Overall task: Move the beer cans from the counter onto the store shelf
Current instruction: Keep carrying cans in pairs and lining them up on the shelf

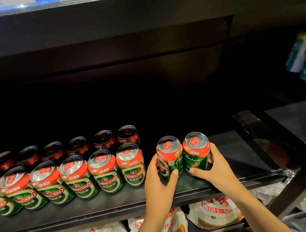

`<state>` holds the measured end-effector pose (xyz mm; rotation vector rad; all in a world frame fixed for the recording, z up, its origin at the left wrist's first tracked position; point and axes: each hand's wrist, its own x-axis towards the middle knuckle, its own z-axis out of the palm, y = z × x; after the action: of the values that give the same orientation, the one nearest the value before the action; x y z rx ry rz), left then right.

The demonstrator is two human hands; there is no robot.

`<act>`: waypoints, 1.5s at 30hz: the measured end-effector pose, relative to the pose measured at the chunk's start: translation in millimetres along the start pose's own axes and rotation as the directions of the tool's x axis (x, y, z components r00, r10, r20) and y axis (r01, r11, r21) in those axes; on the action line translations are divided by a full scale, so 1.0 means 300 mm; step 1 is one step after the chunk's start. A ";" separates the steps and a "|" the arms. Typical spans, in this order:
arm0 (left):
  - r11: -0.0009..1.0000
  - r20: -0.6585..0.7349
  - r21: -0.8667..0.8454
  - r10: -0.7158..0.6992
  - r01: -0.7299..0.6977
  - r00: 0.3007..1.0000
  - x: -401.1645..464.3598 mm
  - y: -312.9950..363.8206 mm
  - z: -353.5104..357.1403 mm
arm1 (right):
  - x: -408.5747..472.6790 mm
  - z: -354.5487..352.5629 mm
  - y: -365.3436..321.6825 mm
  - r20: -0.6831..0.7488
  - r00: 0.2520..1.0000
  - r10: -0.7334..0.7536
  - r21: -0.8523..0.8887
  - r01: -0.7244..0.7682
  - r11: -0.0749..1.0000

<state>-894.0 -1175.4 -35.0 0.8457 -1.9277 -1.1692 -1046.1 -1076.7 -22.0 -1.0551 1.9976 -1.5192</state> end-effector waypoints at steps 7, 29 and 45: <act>1.000 0.030 -0.004 0.011 -0.011 0.999 0.001 0.006 -0.003 | 0.001 -0.004 -0.001 0.049 0.999 -0.006 0.015 0.006 1.000; 1.000 -0.013 0.014 0.020 -0.020 1.000 -0.003 0.000 0.006 | -0.006 0.000 -0.010 -0.012 1.000 0.017 0.005 -0.017 1.000; 0.999 -0.005 0.037 0.028 -0.028 1.000 -0.001 0.002 0.010 | -0.003 -0.007 -0.001 -0.010 1.000 0.010 0.024 -0.009 1.000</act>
<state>-896.5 -1173.6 -35.5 0.8376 -1.9563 -1.1166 -1046.9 -1074.8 -21.2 -1.0294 1.9833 -1.5423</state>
